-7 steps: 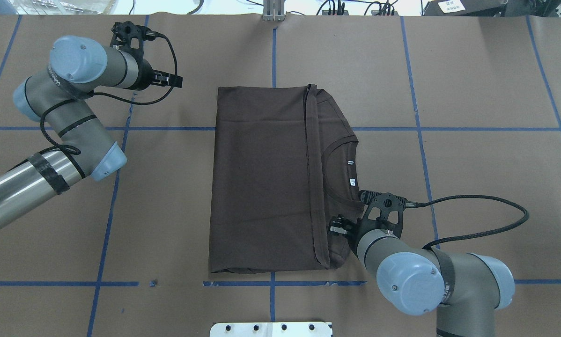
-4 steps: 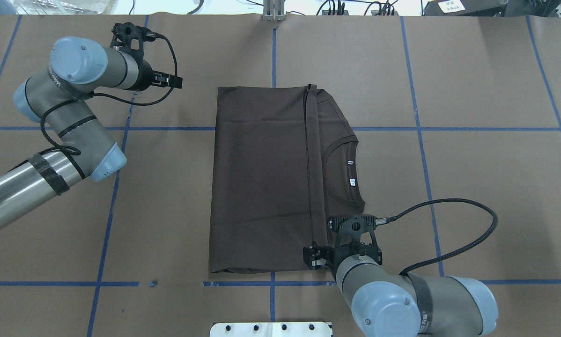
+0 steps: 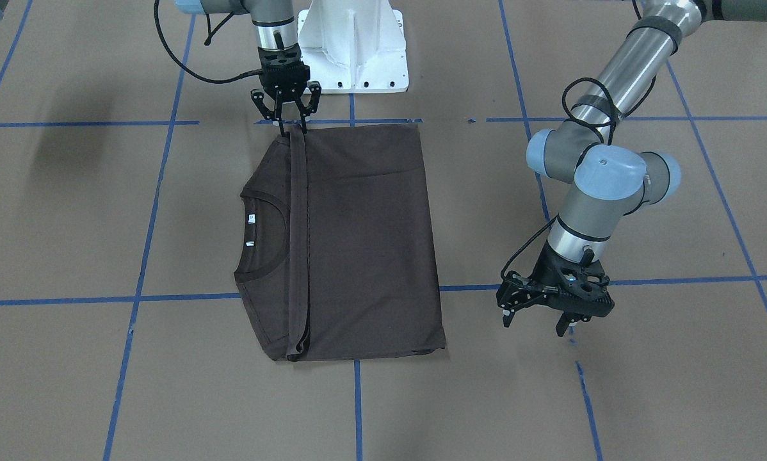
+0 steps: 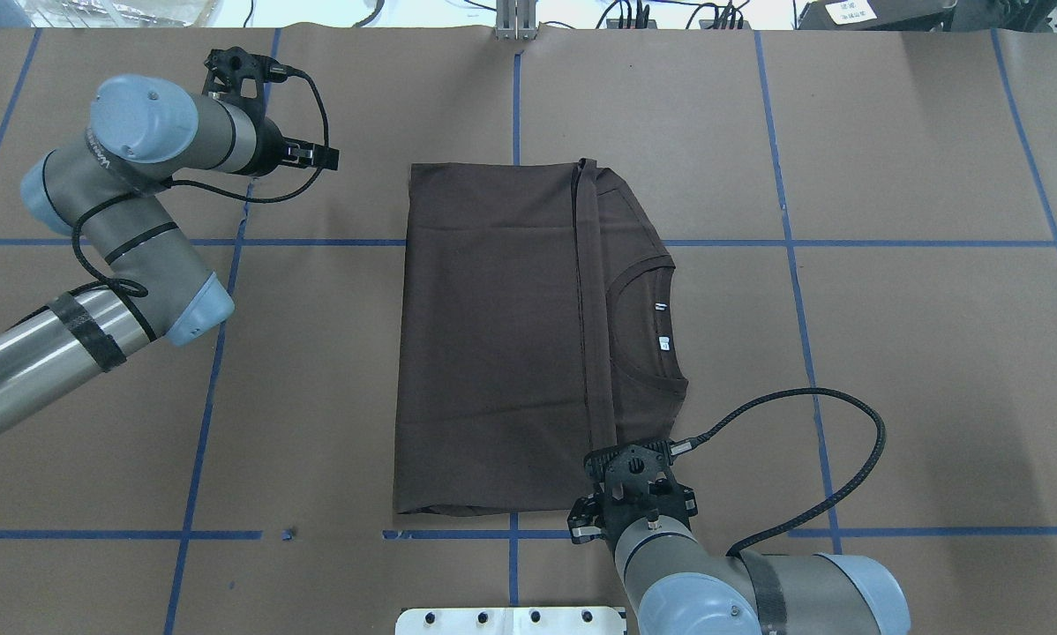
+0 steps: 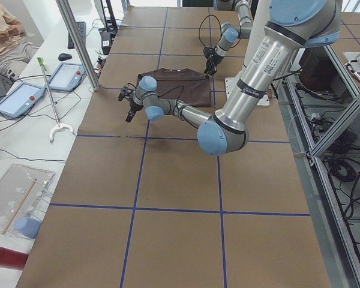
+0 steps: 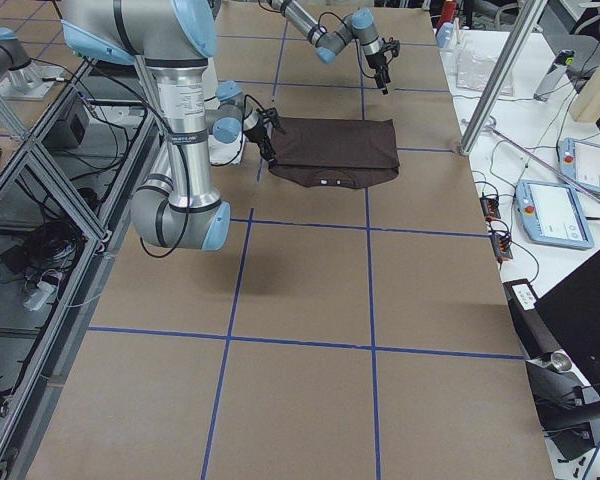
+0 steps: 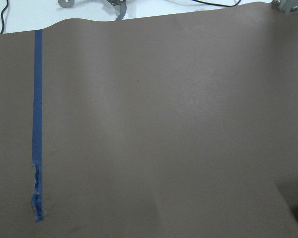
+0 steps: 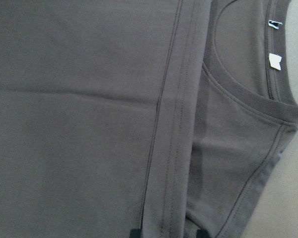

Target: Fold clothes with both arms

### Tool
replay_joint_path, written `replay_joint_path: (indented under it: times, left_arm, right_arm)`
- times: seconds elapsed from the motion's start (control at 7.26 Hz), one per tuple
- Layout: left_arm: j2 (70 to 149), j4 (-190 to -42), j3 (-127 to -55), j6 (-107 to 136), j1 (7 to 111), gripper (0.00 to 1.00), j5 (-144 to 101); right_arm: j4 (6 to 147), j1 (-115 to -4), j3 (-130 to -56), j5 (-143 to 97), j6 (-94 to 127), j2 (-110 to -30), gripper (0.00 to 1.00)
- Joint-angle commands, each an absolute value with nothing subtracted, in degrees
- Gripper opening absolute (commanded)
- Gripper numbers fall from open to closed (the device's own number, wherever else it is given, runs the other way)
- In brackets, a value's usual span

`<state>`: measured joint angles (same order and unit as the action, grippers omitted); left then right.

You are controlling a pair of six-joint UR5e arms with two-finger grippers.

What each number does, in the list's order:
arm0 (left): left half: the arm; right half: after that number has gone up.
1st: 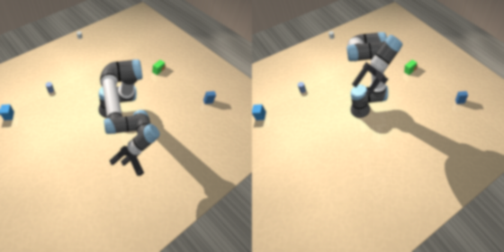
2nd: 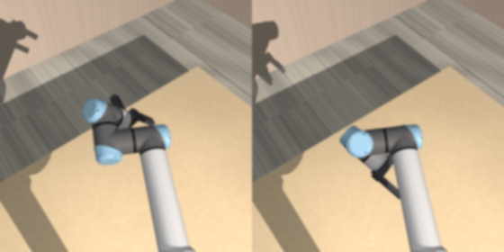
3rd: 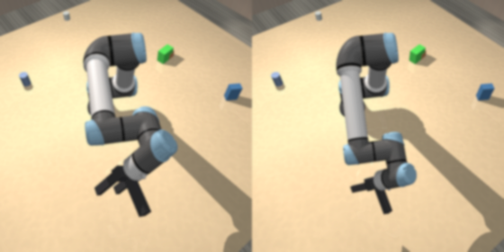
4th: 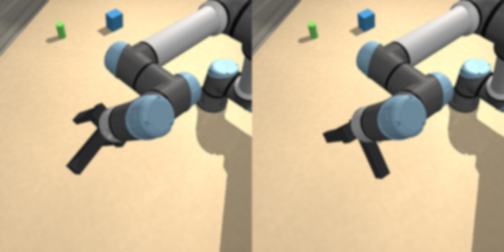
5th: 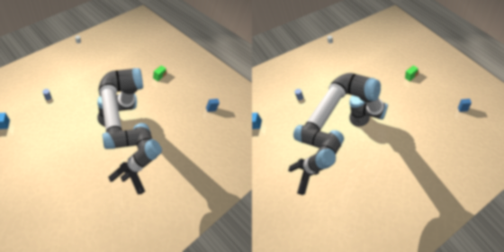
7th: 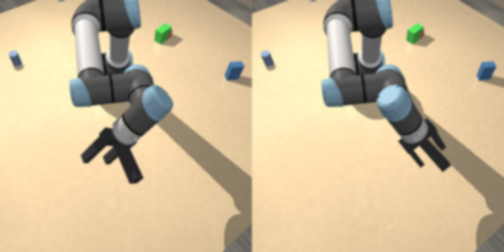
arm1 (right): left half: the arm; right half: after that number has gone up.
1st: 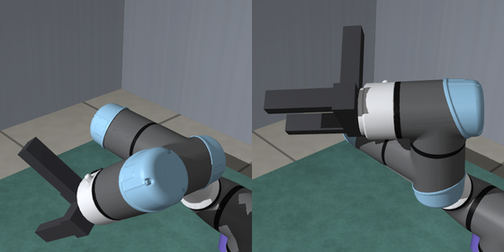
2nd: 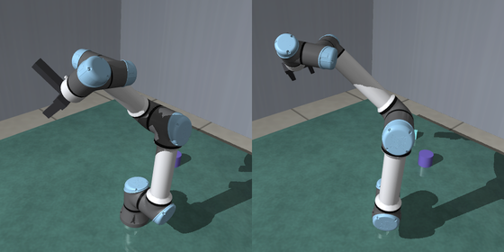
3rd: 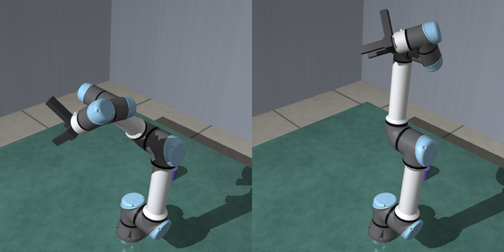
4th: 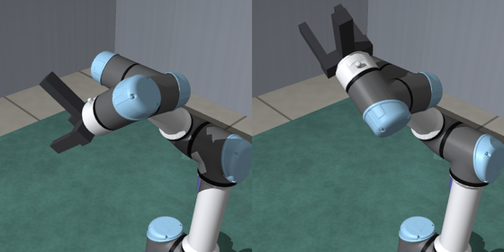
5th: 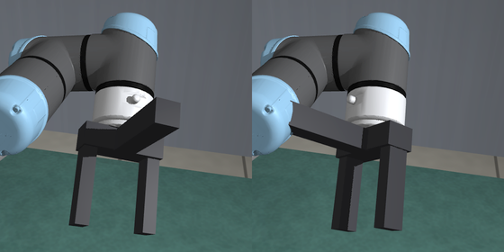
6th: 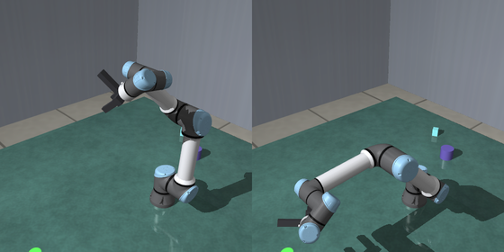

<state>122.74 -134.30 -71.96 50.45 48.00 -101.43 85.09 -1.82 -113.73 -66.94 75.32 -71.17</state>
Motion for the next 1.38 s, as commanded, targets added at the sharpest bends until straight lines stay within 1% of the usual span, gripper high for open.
replay_joint_path:
  times: [0.0,0.14,0.55,0.69,0.96,1.24]
  left_arm:
    - [122.7,-134.3,-71.9,50.5,48.0,1.0,-101.4]
    - [122.7,-134.3,-71.9,50.5,48.0,1.0,-101.4]
    - [122.7,-134.3,-71.9,50.5,47.7,1.0,-101.4]
    - [122.6,-134.3,-71.9,50.5,47.7,1.0,-101.4]
    - [122.6,-134.3,-71.8,50.5,47.7,1.0,-101.4]
    - [122.6,-134.3,-71.9,50.5,47.6,1.0,-101.4]
  right_arm:
    - [84.9,-1.8,-114.0,-66.7,75.1,-71.0,0.05]
    - [84.9,-1.8,-114.0,-66.7,75.1,-71.1,0.0]
    - [84.9,-2.3,-114.3,-66.7,75.9,-70.9,0.0]
    - [84.9,-2.7,-115.6,-66.7,76.1,-71.9,0.0]
    - [84.8,-2.7,-116.5,-66.6,81.3,-76.0,0.0]
    - [84.8,-1.9,-116.7,-66.6,82.6,-78.0,0.0]
